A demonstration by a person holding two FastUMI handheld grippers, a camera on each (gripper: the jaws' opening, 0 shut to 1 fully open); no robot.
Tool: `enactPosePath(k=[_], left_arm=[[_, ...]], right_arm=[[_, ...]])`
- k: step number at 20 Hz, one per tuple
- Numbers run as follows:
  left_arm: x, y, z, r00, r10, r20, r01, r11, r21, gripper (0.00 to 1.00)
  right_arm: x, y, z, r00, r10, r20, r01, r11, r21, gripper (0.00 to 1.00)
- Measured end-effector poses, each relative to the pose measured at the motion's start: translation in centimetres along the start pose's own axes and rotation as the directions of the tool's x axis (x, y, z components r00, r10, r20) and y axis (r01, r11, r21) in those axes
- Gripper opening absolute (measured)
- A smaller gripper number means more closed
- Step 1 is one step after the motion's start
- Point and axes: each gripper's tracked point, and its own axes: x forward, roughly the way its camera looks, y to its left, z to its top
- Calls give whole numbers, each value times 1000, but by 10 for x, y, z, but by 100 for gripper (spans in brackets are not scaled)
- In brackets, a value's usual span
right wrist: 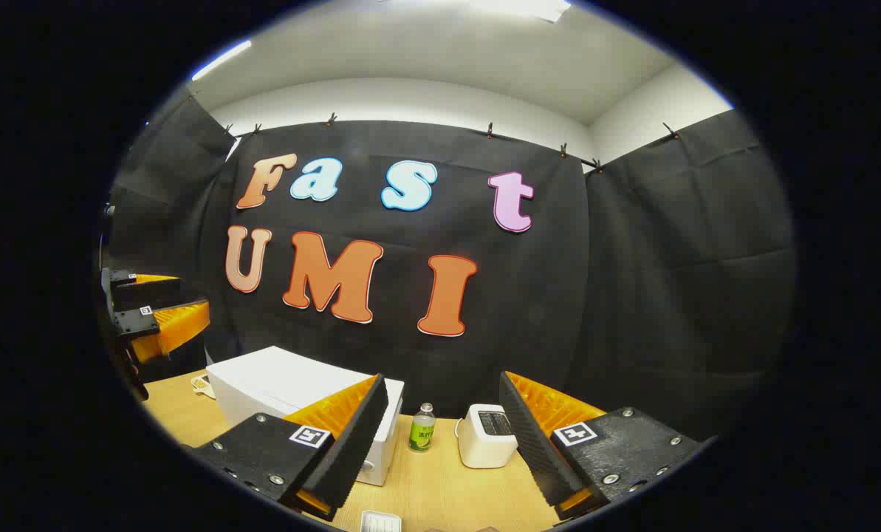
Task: Open the microwave oven with the left hand, put the food in, and close the microwave oven.
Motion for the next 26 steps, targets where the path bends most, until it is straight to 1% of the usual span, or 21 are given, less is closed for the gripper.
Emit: enactPosePath(k=[1, 2, 3, 4, 5, 6, 7, 8, 12, 14, 15, 16, 18, 19, 20, 21, 22, 24, 26], left_arm=[[0, 1, -2, 1000, 8, -3, -8, 1000, -4, 100], [1, 1, -4, 1000, 17, -4, -17, 1000, -6, 100], [2, 2, -6, 1000, 30, -5, -30, 1000, -8, 100], [4, 4, -8, 999, 46, 0, -46, 999, -4, 97], [3, 6, -10, 998, 66, 3, -66, 998, 3, 94], [3, 7, -13, 997, 78, -5, -78, 997, 6, 94], [4, 3, -18, 996, 82, -18, -82, 997, 0, 94], [3, 1, -20, 996, 83, -26, -83, 997, -4, 94], [4, 7, -19, 994, 104, -34, -104, 995, 2, 99], [4, 4, -18, 994, 104, -36, -104, 994, -18, 100], [4, 6, -18, 993, 110, -39, -111, 994, -23, 94], [4, 5, -18, 993, 111, -40, -112, 993, -25, 94], [4, 5, -18, 993, 111, -40, -112, 994, -22, 100], [3, 5, -18, 993, 108, -39, -109, 994, -16, 100], [3, 4, -18, 994, 104, -35, -105, 994, -8, 94], [4, 2, -18, 995, 99, -32, -99, 995, -2, 97], [5, -1, -17, 995, 90, -28, -90, 996, 1, 100], [7, -10, -19, 997, 75, -27, -75, 997, 3, 100], [9, -17, -25, 998, 61, -32, -61, 998, -1, 94]], right_arm=[[1, 0, -2, 1000, 6, -4, -6, 1000, 1, 96], [1, 0, -4, 1000, 10, -4, -10, 1000, 0, 94], [3, -1, -6, 1000, 14, -2, -14, 1000, -5, 96], [5, -4, -9, 1000, 11, -5, -11, 1000, -5, 94], [7, -5, -12, 1000, 9, -12, -9, 1000, -2, 94], [8, -8, -14, 1000, 5, -15, -5, 1000, -1, 96], [9, -11, -14, 1000, 0, -13, 0, 1000, 3, 94], [10, -14, -13, 1000, -4, -7, 4, 1000, 9, 94], [11, -18, -18, 1000, 2, -7, -1, 1000, 19, 94], [11, -16, -22, 1000, 8, -16, -7, 1000, 23, 94], [11, -16, -23, 1000, 9, -18, -9, 1000, 26, 94], [12, -17, -24, 1000, 6, -19, -6, 1000, 28, 94], [13, -18, -25, 1000, 1, -21, 0, 999, 36, 94], [13, -19, -25, 1000, -1, -21, 2, 999, 40, 94], [14, -20, -25, 1000, -7, -18, 8, 999, 42, 96], [14, -23, -26, 1000, -16, -17, 16, 999, 43, 94], [14, -25, -28, 1000, -24, -18, 25, 999, 45, 94], [14, -30, -32, 999, -42, -25, 43, 997, 59, 94], [13, -34, -40, 998, -50, -43, 54, 996, 76, 94]])
